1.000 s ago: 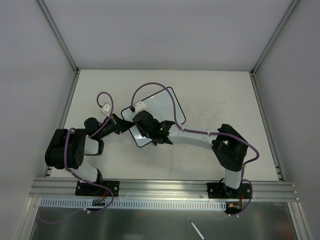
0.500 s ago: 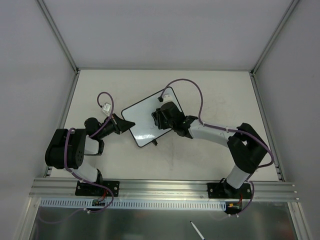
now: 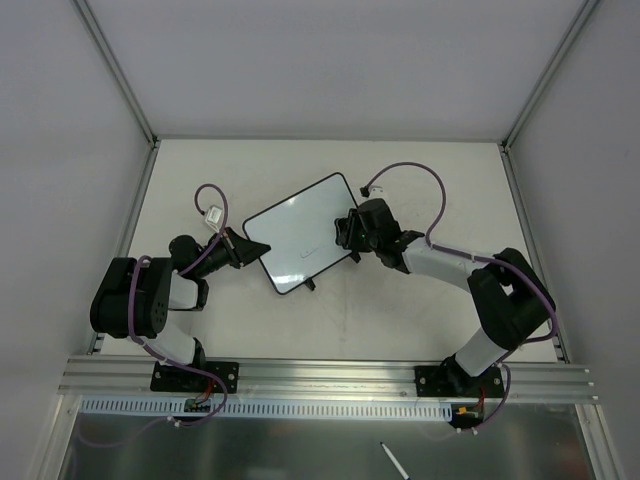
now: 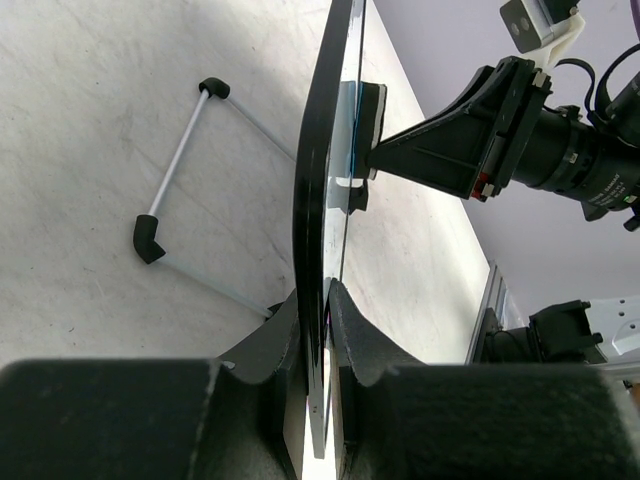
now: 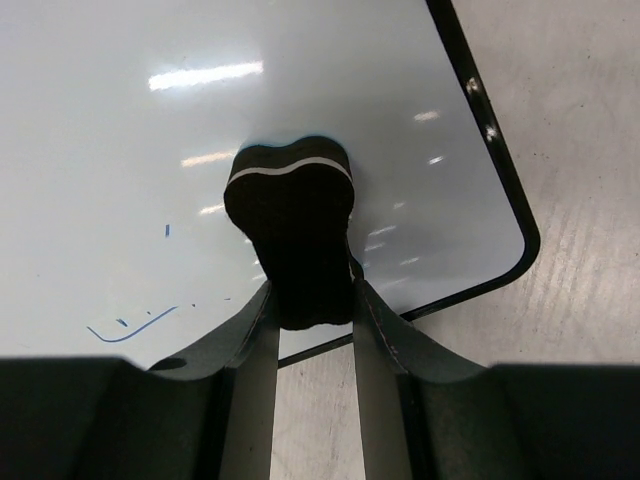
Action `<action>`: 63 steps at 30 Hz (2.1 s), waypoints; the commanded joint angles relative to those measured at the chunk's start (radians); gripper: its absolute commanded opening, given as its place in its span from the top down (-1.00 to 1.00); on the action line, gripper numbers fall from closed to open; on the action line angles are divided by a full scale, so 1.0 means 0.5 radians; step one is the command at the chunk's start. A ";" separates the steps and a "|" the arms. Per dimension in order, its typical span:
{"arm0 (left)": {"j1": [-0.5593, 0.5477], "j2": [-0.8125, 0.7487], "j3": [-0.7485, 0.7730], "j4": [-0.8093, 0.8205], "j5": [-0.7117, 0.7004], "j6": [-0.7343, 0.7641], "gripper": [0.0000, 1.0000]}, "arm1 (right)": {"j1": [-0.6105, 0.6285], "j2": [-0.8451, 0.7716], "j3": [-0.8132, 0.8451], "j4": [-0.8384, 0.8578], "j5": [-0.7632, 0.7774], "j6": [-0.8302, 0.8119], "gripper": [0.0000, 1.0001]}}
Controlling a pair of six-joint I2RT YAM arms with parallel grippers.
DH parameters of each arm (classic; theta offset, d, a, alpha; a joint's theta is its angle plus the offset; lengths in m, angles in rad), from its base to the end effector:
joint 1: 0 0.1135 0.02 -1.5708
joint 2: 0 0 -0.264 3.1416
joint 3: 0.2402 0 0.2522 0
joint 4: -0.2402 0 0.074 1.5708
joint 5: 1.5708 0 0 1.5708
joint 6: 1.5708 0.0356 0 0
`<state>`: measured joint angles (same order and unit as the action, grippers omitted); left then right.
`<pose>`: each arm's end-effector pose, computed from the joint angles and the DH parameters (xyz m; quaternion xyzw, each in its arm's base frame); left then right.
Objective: Erase the whiteboard
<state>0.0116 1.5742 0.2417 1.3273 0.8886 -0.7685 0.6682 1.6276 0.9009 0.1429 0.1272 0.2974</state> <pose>0.2338 -0.0249 0.1531 0.0370 0.7073 -0.5184 0.4791 0.2768 0.2128 0.1989 -0.1324 0.8694 0.1699 0.4447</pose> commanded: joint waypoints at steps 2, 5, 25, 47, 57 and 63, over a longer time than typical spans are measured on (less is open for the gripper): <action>-0.002 -0.034 -0.011 0.447 0.033 0.113 1.00 | -0.131 0.138 -0.133 -0.145 0.233 0.025 1.00; 0.001 -0.034 -0.014 0.447 0.033 0.113 1.00 | -0.137 0.138 -0.133 -0.138 0.227 -0.002 1.00; 0.001 -0.037 -0.014 0.447 0.033 0.113 1.00 | 0.501 0.325 0.588 -0.663 0.359 -0.411 1.00; -0.002 -0.037 -0.014 0.450 0.036 0.113 1.00 | 1.075 0.810 1.189 -0.945 0.282 -0.579 1.00; 0.001 -0.037 -0.014 0.453 0.033 0.113 1.00 | 1.035 0.779 1.183 -0.945 0.322 -0.576 1.00; 0.001 -0.037 -0.014 0.453 0.033 0.113 1.00 | 0.903 0.706 1.134 -0.942 0.292 -0.576 1.00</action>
<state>0.0147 1.5700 0.2417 1.3273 0.8997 -0.7612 1.1503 1.9671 1.4773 -0.4343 0.3813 -0.0124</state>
